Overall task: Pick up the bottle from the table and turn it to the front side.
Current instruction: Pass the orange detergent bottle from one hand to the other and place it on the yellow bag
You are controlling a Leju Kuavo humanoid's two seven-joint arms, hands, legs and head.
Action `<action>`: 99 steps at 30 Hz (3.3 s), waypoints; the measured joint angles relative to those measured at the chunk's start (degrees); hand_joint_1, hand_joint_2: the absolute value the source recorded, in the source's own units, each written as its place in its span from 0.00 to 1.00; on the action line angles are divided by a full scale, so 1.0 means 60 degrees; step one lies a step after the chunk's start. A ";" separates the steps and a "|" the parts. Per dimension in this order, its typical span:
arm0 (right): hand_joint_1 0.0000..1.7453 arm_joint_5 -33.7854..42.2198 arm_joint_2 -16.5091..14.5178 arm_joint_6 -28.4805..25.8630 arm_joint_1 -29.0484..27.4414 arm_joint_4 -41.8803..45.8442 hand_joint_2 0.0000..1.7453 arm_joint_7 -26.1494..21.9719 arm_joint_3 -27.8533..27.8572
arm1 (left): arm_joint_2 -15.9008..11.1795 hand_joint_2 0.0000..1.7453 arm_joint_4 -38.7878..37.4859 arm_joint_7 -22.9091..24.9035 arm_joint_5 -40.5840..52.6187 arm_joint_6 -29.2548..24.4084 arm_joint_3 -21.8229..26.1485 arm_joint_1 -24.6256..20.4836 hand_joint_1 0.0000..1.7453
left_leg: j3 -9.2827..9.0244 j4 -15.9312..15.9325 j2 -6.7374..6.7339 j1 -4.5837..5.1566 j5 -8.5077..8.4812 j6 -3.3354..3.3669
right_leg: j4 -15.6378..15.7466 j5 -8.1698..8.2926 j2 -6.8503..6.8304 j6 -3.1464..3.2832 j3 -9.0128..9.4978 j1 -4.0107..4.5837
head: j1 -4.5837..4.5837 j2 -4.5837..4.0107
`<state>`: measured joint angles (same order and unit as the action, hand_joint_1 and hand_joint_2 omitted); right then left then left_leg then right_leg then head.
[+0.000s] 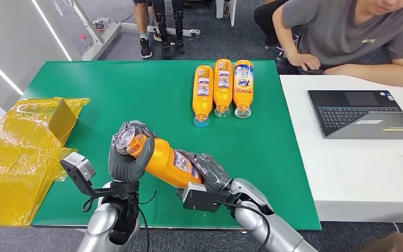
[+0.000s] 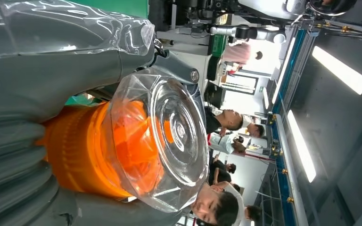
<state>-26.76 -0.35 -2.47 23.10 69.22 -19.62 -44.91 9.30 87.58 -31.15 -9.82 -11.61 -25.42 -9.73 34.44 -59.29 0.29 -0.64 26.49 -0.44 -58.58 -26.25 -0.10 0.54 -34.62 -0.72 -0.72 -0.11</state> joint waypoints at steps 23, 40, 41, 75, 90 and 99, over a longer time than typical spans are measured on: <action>0.00 0.2381 -0.0255 -0.1938 -0.0622 0.1903 1.00 -0.0869 0.0621 | -0.0218 1.00 0.0405 -0.0225 0.0593 -0.0533 0.0231 0.0543 1.00 | 0.0000 0.0001 -0.0004 -0.0001 0.0000 0.0000 | -0.0001 -0.0001 0.0001 0.0001 -0.0004 -0.0001 | 0.0000 0.0000; 0.00 0.2094 -0.0250 -0.2506 -0.2003 0.3333 1.00 -0.1263 0.1261 | -0.1904 1.00 0.0682 0.1133 0.7817 -0.3184 0.1606 -0.0130 1.00 | -0.0003 0.0007 -0.0007 -0.0005 -0.0001 -0.0003 | -0.0005 -0.0005 0.0004 0.0006 -0.0006 0.0002 | 0.0001 0.0000; 0.00 0.2078 -0.0249 -0.2559 -0.2103 0.3433 1.00 -0.1280 0.1291 | -0.2126 1.00 0.0694 0.1372 0.8510 -0.3280 0.1682 -0.0234 1.00 | -0.0004 0.0008 -0.0008 -0.0005 -0.0001 -0.0003 | -0.0006 -0.0006 0.0005 0.0007 -0.0007 0.0003 | 0.0000 0.0000; 0.00 0.2751 -0.0211 -0.1981 -0.2829 0.4222 1.00 -0.1671 0.2141 | -0.6359 1.00 -0.5737 0.0810 1.3428 -0.0996 -0.0651 -0.3960 1.00 | -0.0012 0.0007 -0.0047 -0.0004 -0.0008 -0.0012 | -0.0010 0.0005 0.0044 0.0016 -0.0013 0.0003 | 0.0003 0.0000; 0.00 0.2824 -0.0211 -0.2014 -0.2399 0.4251 1.00 -0.1507 0.2122 | -0.6357 1.00 -0.6978 0.0512 1.3163 -0.1100 -0.1389 -0.3969 1.00 | -0.0008 0.0008 -0.0047 -0.0006 -0.0008 -0.0013 | -0.0011 0.0004 0.0043 0.0017 -0.0012 0.0003 | 0.0003 0.0000; 0.00 0.2858 -0.0211 -0.2034 -0.2308 0.4246 1.00 -0.1501 0.2112 | -0.6324 1.00 -0.7101 0.0430 1.2968 -0.1028 -0.1568 -0.3839 1.00 | -0.0008 0.0008 -0.0044 -0.0006 -0.0007 -0.0012 | -0.0011 0.0004 0.0043 0.0018 -0.0013 0.0003 | 0.0003 0.0000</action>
<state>-9.61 -1.62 -14.68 9.25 94.70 -28.62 -32.24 -28.64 44.97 -28.57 67.98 -17.78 -34.83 -32.77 34.39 -59.25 0.02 -0.68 26.45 -0.52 -58.65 -26.22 0.16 0.65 -34.69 -0.71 -0.70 -0.11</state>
